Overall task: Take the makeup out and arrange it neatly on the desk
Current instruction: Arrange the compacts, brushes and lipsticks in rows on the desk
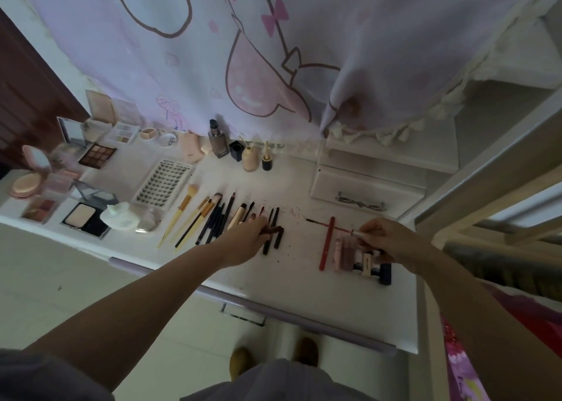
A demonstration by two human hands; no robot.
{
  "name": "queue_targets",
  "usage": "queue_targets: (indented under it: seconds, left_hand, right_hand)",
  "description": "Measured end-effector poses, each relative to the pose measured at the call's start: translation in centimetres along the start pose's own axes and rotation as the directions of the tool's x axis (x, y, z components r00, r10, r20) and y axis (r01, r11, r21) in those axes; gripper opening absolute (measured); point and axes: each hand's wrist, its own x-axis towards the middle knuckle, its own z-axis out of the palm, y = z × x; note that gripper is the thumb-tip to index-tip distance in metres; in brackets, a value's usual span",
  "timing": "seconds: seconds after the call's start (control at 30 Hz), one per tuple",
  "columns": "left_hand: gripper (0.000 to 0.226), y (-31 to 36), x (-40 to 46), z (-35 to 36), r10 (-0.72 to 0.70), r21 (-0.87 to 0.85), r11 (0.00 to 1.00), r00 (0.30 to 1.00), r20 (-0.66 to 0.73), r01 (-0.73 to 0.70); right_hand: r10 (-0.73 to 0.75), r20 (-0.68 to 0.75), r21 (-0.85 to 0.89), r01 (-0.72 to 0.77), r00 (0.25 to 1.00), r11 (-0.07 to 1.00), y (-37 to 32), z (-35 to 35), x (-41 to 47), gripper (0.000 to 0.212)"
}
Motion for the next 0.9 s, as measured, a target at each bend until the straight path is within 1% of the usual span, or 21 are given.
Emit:
queue_targets:
  seconds: [0.1,0.2,0.27,0.3,0.37,0.43,0.57,0.63,0.67,0.73,0.83,0.9]
  left_hand:
    - [0.018,0.6,1.7,0.5,-0.157,-0.211,0.968,0.985,-0.073,0.139]
    - [0.024,1.8,4.0,1.4,-0.236,-0.278,0.938,0.969,-0.079,0.206]
    - [0.027,2.4,5.3,2.0,-0.249,-0.235,0.945,0.967,-0.059,0.229]
    - [0.031,2.7,5.8,2.2,-0.258,-0.176,0.954,0.964,-0.059,0.244]
    - [0.039,2.9,6.6,2.5,-0.274,-0.040,0.962,0.959,-0.071,0.272]
    - [0.044,2.8,7.3,2.8,-0.272,0.048,0.960,0.958,-0.094,0.277]
    - [0.044,2.2,8.2,3.3,-0.256,0.129,0.953,0.958,-0.131,0.273]
    - [0.043,2.0,8.6,3.7,-0.234,0.191,0.947,0.962,-0.144,0.259]
    - [0.043,1.8,8.8,3.8,-0.223,0.208,0.945,0.964,-0.146,0.250]
    - [0.042,1.5,9.1,4.1,-0.195,0.225,0.948,0.970,-0.148,0.225]
    - [0.038,1.1,9.4,4.5,-0.170,0.222,0.953,0.971,-0.170,0.206]
    - [0.038,1.0,9.4,4.5,-0.169,0.190,0.961,0.970,-0.176,0.202]
  right_hand:
    - [0.036,-0.019,0.133,-0.033,0.999,0.991,1.0,2.4,0.0,0.013]
    - [0.123,-0.101,0.352,-0.080,0.987,0.933,1.7,6.4,1.2,0.020]
    - [0.190,-0.153,0.468,-0.098,0.970,0.878,1.9,9.3,1.8,0.016]
    - [0.203,-0.177,0.493,-0.091,0.963,0.865,1.9,10.7,2.1,0.012]
    - [0.215,-0.229,0.500,-0.075,0.949,0.863,1.9,13.1,2.6,0.009]
    - [0.234,-0.270,0.499,-0.072,0.934,0.864,1.7,15.0,3.3,0.016]
    - [0.211,-0.358,0.355,-0.076,0.909,0.932,1.6,17.3,5.0,0.016]
    - [0.166,-0.382,0.238,-0.077,0.909,0.968,1.8,17.7,5.7,0.015]
    - [0.135,-0.378,0.159,-0.079,0.916,0.984,1.9,17.8,6.0,0.015]
    - [0.097,-0.336,0.011,-0.099,0.937,0.995,1.7,17.6,6.4,0.022]
    - [0.089,-0.318,-0.134,-0.138,0.944,0.981,1.5,17.4,6.8,0.032]
    - [0.075,-0.291,-0.245,-0.150,0.954,0.958,1.5,17.4,7.2,0.034]
